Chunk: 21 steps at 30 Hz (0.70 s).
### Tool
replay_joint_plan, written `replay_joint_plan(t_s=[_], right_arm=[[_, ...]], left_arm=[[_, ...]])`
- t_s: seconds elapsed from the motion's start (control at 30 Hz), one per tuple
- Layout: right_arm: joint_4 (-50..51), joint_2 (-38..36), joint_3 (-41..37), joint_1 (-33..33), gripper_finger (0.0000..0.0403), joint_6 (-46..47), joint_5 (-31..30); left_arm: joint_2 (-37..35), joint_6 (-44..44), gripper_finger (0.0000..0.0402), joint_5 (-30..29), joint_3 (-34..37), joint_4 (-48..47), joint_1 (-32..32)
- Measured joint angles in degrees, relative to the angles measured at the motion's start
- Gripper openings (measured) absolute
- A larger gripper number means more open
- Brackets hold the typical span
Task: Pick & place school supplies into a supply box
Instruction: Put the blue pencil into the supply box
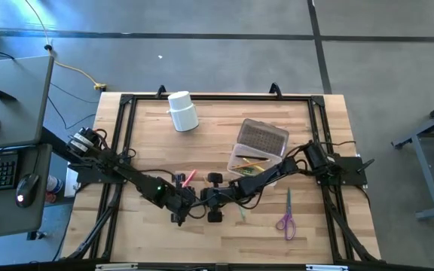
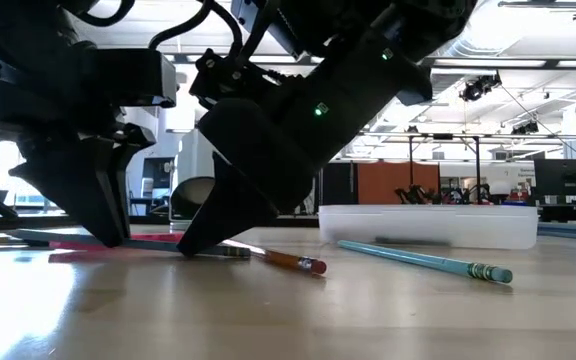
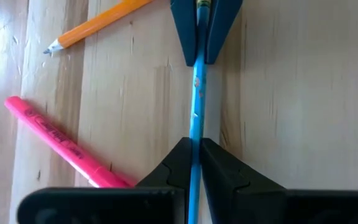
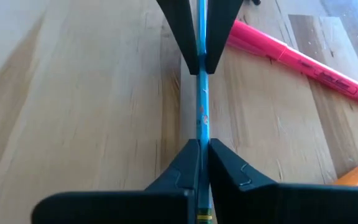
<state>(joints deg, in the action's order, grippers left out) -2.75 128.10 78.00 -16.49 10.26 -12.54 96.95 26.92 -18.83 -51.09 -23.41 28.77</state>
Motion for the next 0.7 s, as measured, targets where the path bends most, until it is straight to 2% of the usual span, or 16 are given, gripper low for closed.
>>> replay_joint_plan(t_s=[0.23,0.43,0.7], right_arm=[[-2.08,-0.86,-0.16,-0.05,0.0010,-0.04,-2.12],[-0.68,-3.48,-0.35,0.00,0.0004,-2.54,-3.07],[8.53,-9.07,-0.37,-0.09,0.0002,-2.76,-8.20]], left_arm=[[-0.04,-1.06,0.0065,-0.15,-0.49,-1.03,0.00],[-0.31,-2.23,0.0065,-3.07,-0.67,-0.78,0.03],[-0.33,-12.31,0.0065,-8.22,-5.95,-3.27,-0.92]])
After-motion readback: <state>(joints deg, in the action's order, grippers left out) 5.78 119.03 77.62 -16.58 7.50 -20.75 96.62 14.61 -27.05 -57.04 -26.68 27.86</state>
